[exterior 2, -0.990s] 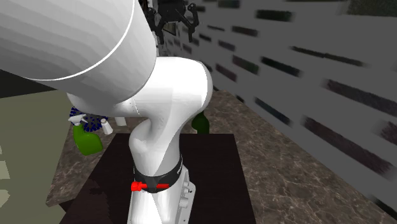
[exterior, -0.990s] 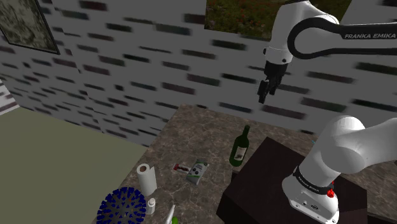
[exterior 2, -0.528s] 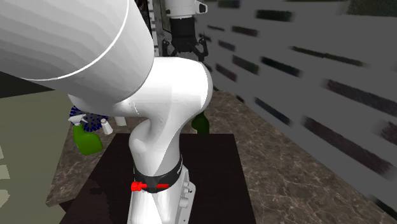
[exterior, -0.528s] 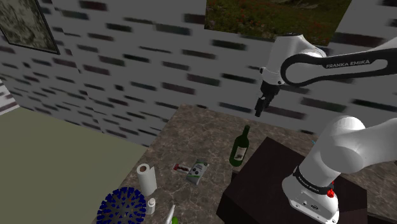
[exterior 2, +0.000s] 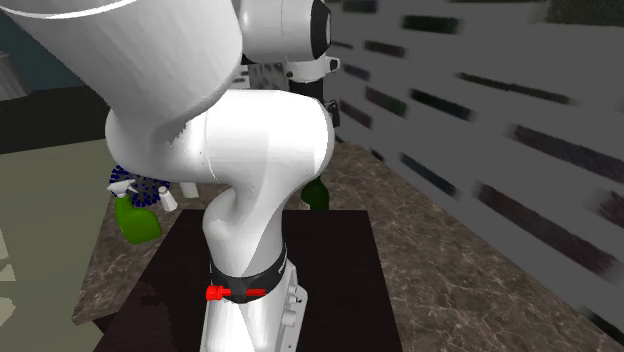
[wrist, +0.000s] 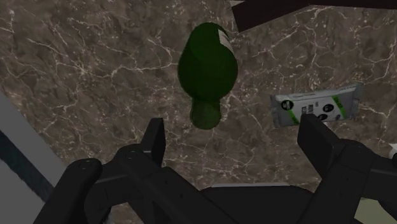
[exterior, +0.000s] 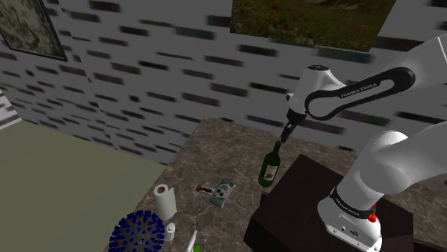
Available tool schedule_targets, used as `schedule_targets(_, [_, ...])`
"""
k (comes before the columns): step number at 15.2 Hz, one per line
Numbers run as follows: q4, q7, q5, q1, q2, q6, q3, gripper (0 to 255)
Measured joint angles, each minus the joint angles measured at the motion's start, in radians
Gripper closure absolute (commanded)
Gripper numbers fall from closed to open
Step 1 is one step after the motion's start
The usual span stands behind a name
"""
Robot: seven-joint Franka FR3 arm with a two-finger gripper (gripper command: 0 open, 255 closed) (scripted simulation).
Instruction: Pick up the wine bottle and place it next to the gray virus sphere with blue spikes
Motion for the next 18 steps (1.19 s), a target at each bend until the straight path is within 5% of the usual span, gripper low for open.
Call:
schedule_targets(4, [-0.024, -0.079, -0.014, 0.013, 0.187, 0.245, -0.080, 0])
schedule_targets(7, [-0.025, -0.106, -0.007, 0.025, 0.274, 0.343, -0.108, 0])
schedule_targets(12, [-0.019, -0.129, 0.030, 0.062, 0.390, 0.454, -0.134, 0])
schedule_targets(18, [-0.020, -0.136, 0.038, 0.069, 0.412, 0.478, -0.141, 0])
